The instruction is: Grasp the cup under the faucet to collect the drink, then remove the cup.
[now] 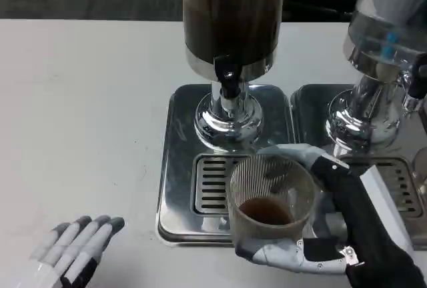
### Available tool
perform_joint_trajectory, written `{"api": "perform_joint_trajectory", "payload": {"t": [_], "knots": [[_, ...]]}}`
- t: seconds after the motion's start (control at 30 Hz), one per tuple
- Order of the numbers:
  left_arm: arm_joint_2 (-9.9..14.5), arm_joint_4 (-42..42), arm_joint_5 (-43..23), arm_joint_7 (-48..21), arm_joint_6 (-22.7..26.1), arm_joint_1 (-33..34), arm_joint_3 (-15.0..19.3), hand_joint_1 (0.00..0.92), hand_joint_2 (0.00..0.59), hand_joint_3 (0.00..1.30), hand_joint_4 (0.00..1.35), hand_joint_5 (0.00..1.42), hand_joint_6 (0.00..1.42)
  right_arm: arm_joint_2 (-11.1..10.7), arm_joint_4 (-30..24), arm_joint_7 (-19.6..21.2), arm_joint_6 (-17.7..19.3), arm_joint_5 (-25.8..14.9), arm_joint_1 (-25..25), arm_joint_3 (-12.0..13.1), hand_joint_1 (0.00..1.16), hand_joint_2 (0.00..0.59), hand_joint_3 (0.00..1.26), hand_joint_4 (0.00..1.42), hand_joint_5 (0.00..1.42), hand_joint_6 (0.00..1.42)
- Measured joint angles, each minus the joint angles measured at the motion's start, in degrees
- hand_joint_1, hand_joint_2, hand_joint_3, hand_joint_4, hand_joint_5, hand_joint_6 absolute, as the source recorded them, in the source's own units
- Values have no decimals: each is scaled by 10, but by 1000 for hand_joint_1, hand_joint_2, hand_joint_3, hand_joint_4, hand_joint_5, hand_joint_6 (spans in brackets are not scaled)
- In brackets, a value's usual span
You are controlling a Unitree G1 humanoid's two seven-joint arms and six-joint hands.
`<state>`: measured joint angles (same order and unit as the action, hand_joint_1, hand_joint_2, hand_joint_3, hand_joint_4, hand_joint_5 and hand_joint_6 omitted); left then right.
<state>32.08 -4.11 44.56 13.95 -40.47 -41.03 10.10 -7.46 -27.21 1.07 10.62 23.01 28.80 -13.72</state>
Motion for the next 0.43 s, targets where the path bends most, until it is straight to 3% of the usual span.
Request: {"api": "perform_joint_trajectory", "payload": {"t": [0.43], "knots": [[-6,-21,0,8,16,-6,-1,0,122,0,0,0,0,1,-2,0,1,-10,7,3,1035,86,791,896,1014,1420]]}}
